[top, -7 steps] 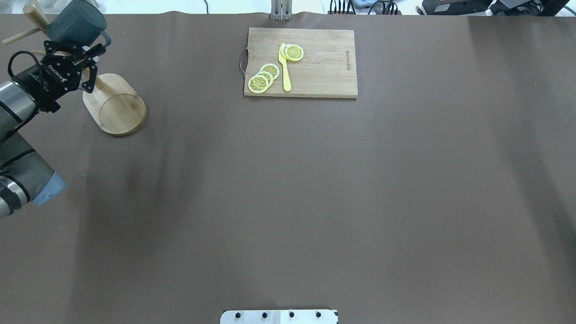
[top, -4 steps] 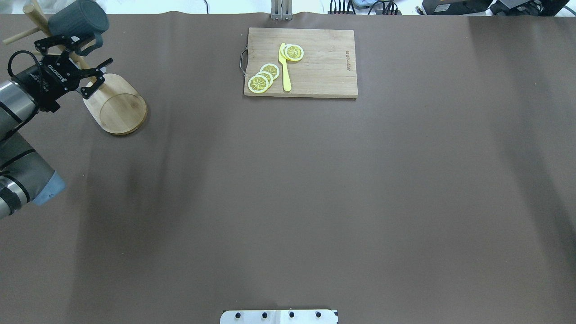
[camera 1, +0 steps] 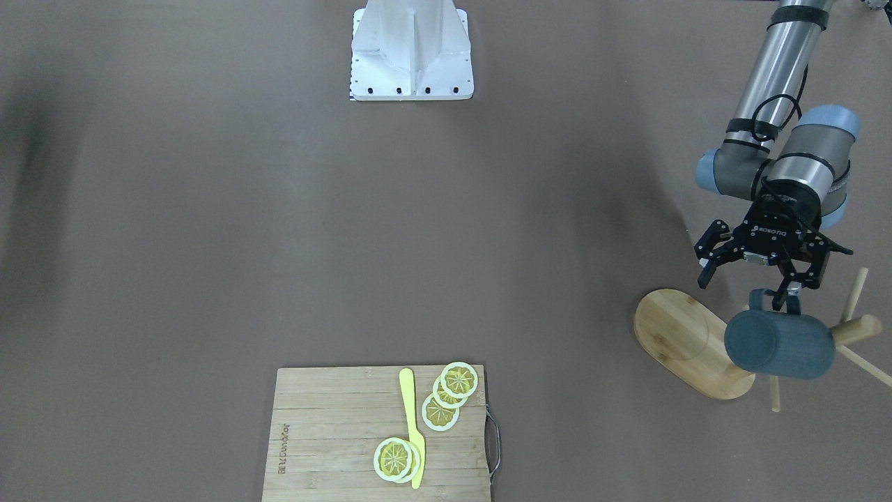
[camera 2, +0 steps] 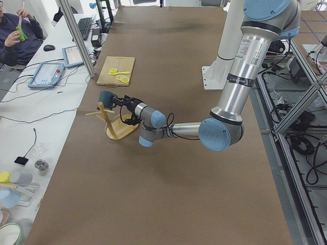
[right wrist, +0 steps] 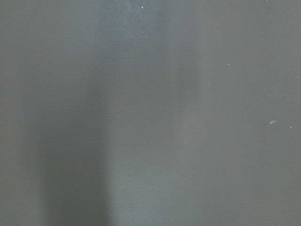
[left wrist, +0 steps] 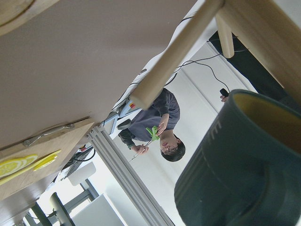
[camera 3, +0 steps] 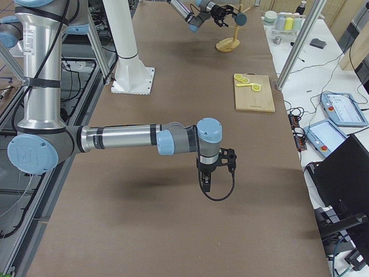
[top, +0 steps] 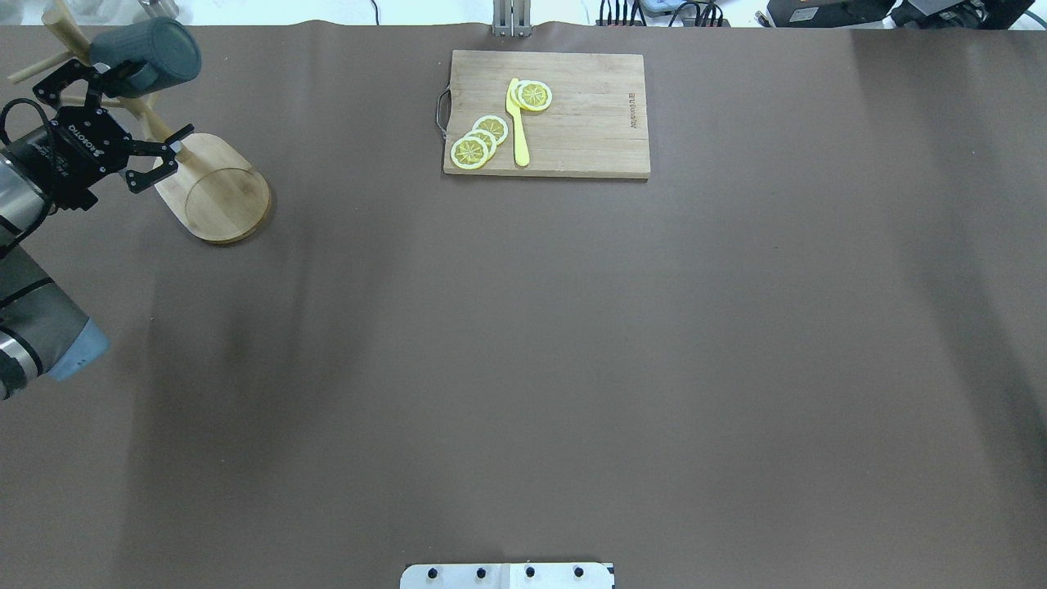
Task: Hang cup on storage rack
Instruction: 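Lower the mug handle onto the stand peg with the left gripper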
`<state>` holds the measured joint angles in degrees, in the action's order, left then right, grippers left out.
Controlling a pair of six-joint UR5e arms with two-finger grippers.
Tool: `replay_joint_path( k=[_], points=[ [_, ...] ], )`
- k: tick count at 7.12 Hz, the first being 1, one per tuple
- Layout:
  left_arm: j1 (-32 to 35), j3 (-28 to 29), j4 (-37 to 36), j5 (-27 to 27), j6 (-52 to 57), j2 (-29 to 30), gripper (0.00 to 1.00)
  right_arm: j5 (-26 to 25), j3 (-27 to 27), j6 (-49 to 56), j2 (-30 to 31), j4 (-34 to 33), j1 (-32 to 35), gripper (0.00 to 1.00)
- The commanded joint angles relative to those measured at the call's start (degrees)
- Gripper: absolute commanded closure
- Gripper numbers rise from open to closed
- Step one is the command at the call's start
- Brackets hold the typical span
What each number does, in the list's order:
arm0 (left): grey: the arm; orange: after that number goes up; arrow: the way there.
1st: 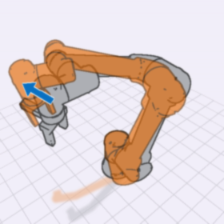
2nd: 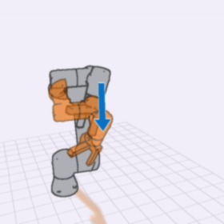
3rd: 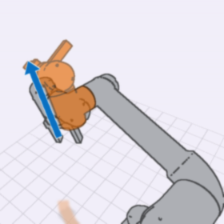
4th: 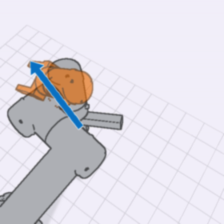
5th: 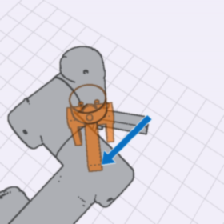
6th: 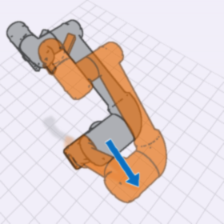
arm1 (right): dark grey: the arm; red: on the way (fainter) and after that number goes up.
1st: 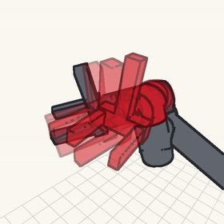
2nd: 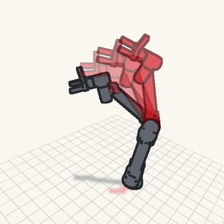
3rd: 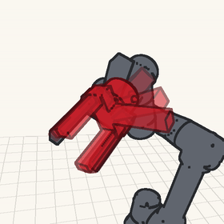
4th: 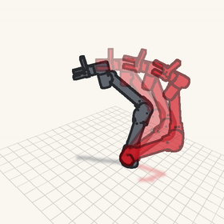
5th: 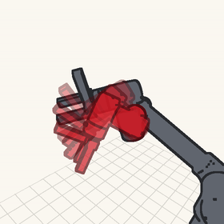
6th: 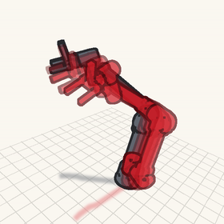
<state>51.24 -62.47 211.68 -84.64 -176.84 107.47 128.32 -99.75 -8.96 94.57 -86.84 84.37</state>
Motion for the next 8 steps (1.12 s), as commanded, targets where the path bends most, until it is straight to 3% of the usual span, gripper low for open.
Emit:
replay_joint_path(
  k=[1,4,6,8],
  points=[
    [0.0,-4.22,0.66,0.0,0.0,-1.47,0.01,0.0,0.0,0.0,0.08,0.0,0.0,0.0],
    [0.08,-8.98,3.2,0.0,0.09,-4.72,0.01,0.0,0.0,0.09,0.08,0.0,0.0,0.0],
    [0.0,-14.23,3.21,-0.26,9.26,-6.83,0.01,0.0,0.0,0.09,0.08,0.0,0.0,0.0],
    [0.0,-19.85,2.69,-8.13,20.41,-7.01,0.01,0.0,0.09,0.09,0.08,0.0,-0.09,0.0]
  ],
)
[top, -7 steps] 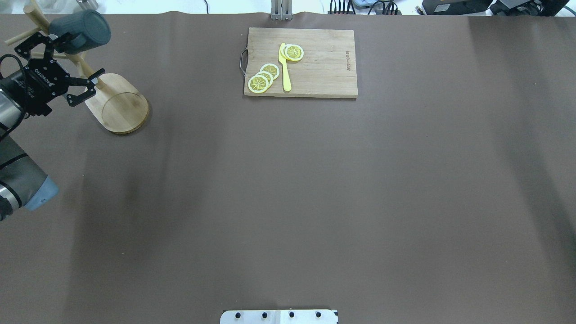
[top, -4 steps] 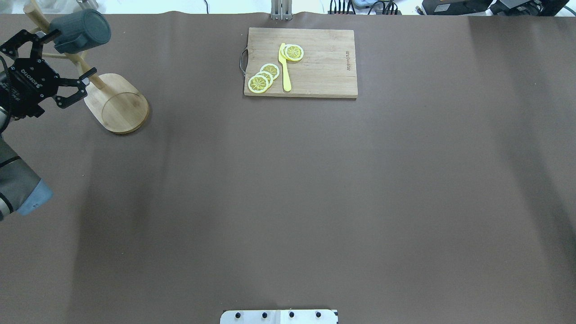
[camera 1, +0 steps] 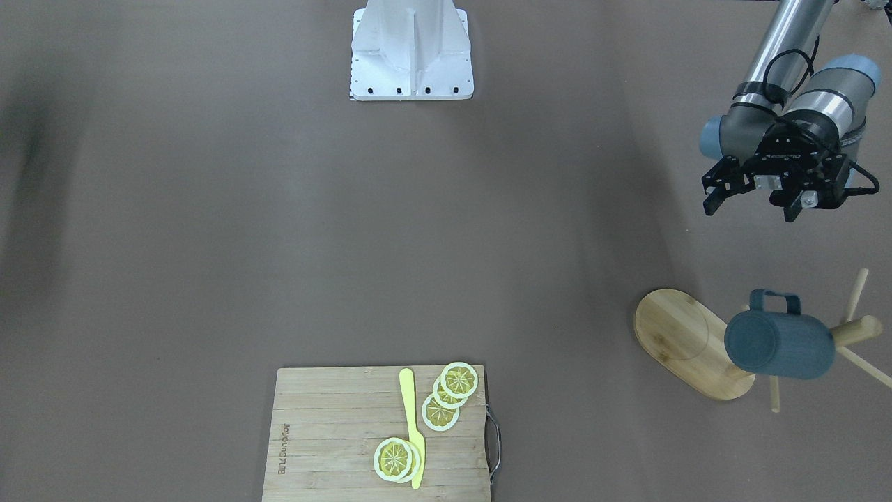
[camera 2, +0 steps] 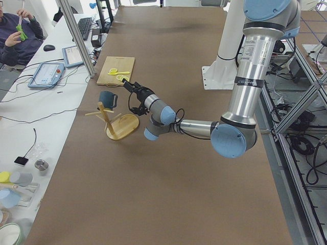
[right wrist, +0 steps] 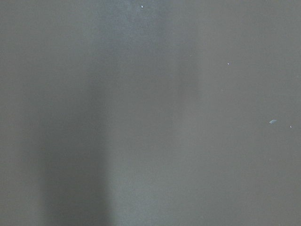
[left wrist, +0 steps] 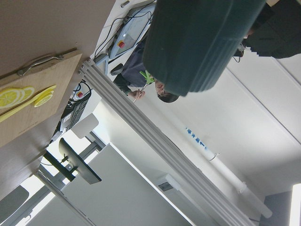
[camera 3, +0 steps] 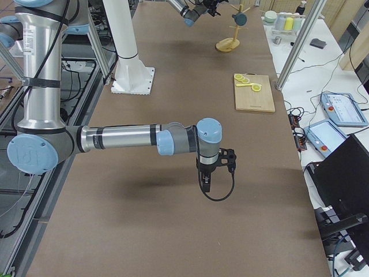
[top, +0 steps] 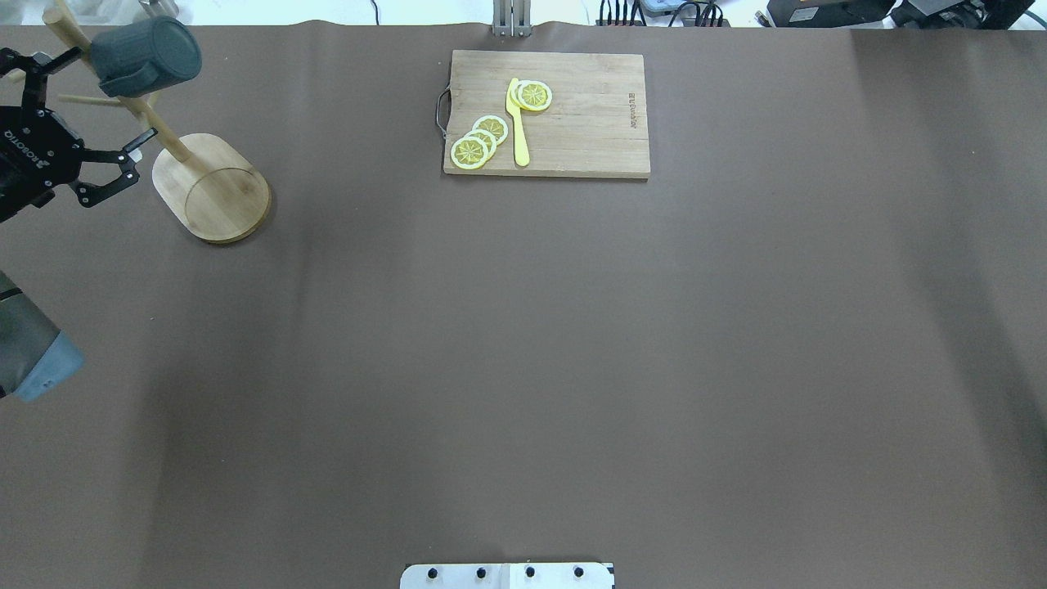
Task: Hang cup on storage rack
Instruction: 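Lower the mug handle onto the stand peg with the left gripper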
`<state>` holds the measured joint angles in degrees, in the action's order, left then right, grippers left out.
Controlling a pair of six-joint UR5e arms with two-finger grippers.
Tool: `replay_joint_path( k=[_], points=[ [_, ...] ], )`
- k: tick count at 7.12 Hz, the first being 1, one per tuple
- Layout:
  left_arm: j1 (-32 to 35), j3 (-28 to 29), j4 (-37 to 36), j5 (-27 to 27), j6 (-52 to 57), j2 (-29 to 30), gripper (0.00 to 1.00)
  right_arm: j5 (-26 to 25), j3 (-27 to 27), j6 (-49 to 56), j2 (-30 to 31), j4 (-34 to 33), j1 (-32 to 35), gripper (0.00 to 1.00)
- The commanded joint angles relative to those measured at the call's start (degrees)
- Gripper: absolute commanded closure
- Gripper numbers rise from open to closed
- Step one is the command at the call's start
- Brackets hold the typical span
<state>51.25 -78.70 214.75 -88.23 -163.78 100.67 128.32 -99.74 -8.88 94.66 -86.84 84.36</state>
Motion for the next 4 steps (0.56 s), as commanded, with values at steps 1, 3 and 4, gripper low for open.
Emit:
replay_joint_path(
  k=[1,3,4],
  points=[
    [-0.01,-3.91,-0.39,-5.37,12.12,-0.22,0.01,0.0,-0.01,-0.09,0.0,0.0,0.01,0.0],
    [0.43,-4.7,-0.65,-10.88,25.02,-0.39,0.01,0.0,-0.02,-0.09,0.0,0.0,-0.07,0.0],
    [0.87,-7.23,-1.96,-12.13,30.39,-0.39,0.01,0.0,-0.02,-0.09,-0.09,0.0,0.01,0.0]
  ],
)
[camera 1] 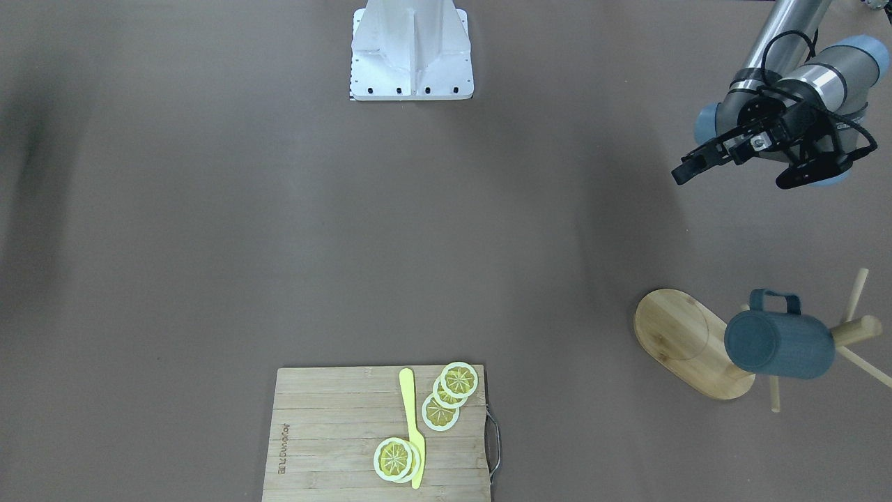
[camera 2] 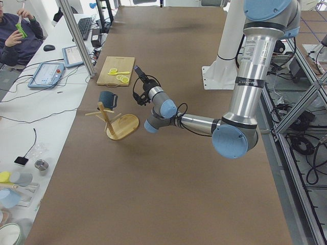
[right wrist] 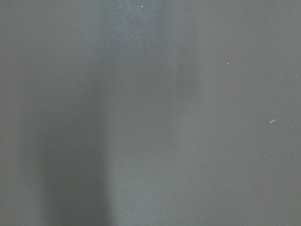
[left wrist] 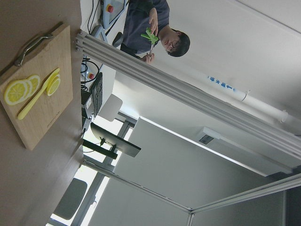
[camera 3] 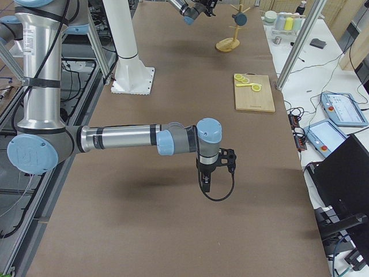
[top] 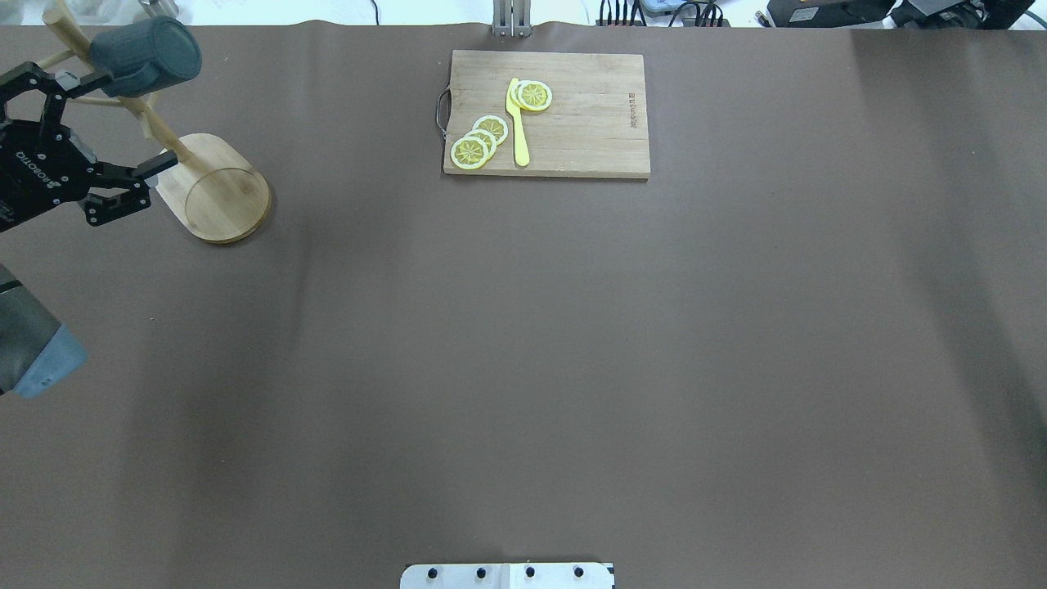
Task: Hang cup on storage rack
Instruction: 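Lower the mug handle onto the stand peg with the left gripper, then open the left gripper and withdraw it away from the hanging mug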
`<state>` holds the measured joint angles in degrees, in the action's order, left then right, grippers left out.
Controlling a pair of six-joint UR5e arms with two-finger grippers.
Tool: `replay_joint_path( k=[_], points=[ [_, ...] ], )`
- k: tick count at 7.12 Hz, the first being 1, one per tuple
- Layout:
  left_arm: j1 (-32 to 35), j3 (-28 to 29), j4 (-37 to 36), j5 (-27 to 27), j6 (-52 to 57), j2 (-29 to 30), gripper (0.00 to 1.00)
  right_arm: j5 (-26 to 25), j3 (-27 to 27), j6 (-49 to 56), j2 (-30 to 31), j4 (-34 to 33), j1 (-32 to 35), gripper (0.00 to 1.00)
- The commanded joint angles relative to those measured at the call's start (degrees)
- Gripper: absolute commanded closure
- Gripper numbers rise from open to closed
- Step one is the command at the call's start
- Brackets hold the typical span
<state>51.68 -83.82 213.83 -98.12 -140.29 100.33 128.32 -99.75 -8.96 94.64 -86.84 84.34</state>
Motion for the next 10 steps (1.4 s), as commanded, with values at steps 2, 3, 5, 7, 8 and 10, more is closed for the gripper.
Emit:
replay_joint_path(
  k=[2,3,5,7,8,10],
  points=[
    [1.67,-7.22,-7.69,-9.24,28.19,-4.85,0.01,0.0,0.08,0.0,0.02,0.0,0.04,0.0],
    [1.67,-9.15,-10.07,-9.89,38.76,-6.45,0.01,0.0,0.17,0.0,0.02,0.0,0.04,0.0],
    [3.16,-9.96,-14.03,-12.78,54.26,-8.47,0.01,0.0,0.17,0.0,0.02,-0.09,-0.05,0.0],
    [10.33,-9.96,-19.64,-21.36,69.29,-8.57,0.01,0.0,0.17,0.0,0.11,-0.09,0.04,0.0],
    [11.85,-9.88,-22.02,-22.98,78.68,-9.96,0.01,0.0,0.17,0.0,0.11,-0.09,0.04,0.0],
    [13.79,-9.88,-29.83,-22.99,97.14,-12.17,0.01,0.0,0.17,0.0,0.11,-0.09,0.04,0.0]
  ],
)
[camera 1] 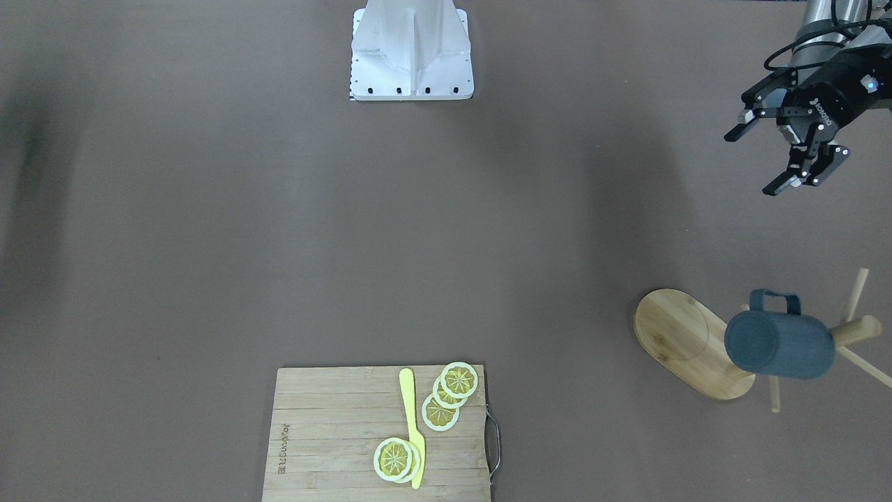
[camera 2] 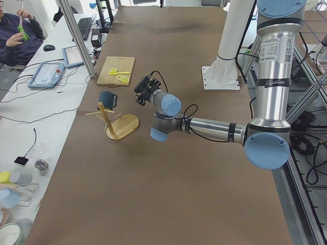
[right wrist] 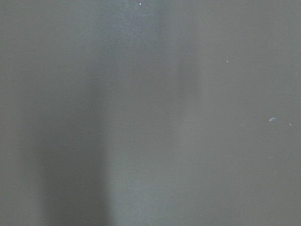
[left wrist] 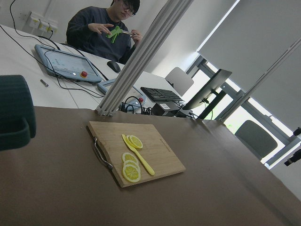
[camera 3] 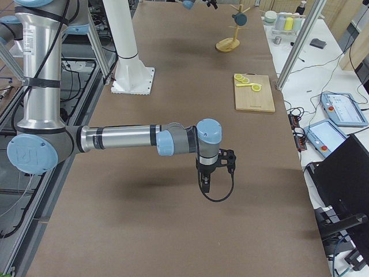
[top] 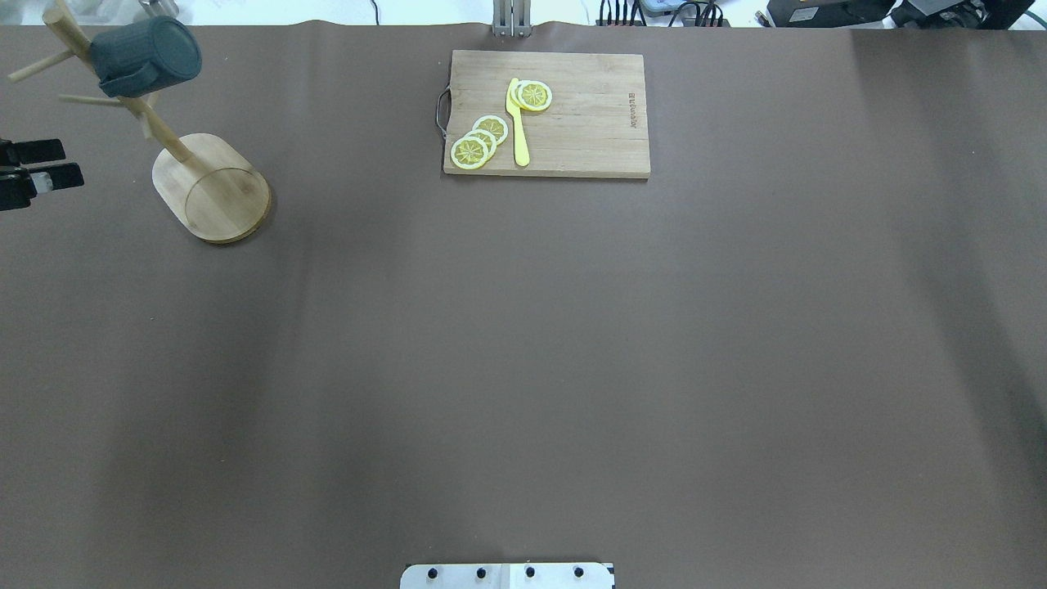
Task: Hang cup on storage rack
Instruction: 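Open the left gripper and withdraw it away from the hanging mug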
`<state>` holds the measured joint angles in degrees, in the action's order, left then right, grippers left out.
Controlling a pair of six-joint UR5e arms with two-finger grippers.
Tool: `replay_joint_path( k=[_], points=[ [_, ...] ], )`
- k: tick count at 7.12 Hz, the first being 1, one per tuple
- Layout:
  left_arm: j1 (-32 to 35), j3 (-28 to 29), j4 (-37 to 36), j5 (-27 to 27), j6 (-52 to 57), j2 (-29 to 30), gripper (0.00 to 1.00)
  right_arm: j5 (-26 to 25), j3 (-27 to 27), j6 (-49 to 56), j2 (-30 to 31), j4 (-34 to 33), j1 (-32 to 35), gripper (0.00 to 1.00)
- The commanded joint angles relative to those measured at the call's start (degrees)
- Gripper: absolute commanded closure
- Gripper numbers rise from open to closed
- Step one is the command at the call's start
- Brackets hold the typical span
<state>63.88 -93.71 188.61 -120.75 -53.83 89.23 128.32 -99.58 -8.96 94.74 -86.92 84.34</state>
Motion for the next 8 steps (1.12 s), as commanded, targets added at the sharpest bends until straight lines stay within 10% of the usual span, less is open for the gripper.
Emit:
replay_joint_path(
  k=[1,8],
  points=[
    [3.17,0.01,-9.35,-0.36,20.43,-2.38,0.01,0.0,0.0,0.0,0.0,0.0,0.03,0.0],
    [18.9,0.19,-43.27,2.61,72.14,-4.66,0.01,0.44,0.0,0.09,0.44,0.0,0.03,0.0]
  ],
)
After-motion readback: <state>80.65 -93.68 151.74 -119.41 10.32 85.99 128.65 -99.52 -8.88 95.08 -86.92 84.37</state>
